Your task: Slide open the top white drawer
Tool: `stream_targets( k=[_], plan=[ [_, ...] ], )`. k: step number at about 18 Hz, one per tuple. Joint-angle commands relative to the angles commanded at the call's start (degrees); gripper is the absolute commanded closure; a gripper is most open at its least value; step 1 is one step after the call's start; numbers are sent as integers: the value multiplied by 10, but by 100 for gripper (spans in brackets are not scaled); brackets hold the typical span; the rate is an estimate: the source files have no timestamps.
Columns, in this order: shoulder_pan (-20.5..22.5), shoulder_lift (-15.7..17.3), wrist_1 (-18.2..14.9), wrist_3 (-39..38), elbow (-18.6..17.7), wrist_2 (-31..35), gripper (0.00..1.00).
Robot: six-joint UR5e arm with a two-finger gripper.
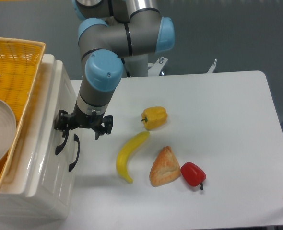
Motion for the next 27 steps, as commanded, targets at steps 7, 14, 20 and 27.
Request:
stream_targets(
  k=[7, 14, 20, 27],
  plan=[
    [0, 2, -18, 4, 0, 13, 0],
    [-4, 2, -29, 4, 1, 21, 0],
    [-3, 2, -29, 4, 2, 33, 0],
    [-1, 0, -29, 6, 2, 49, 0]
  ],
)
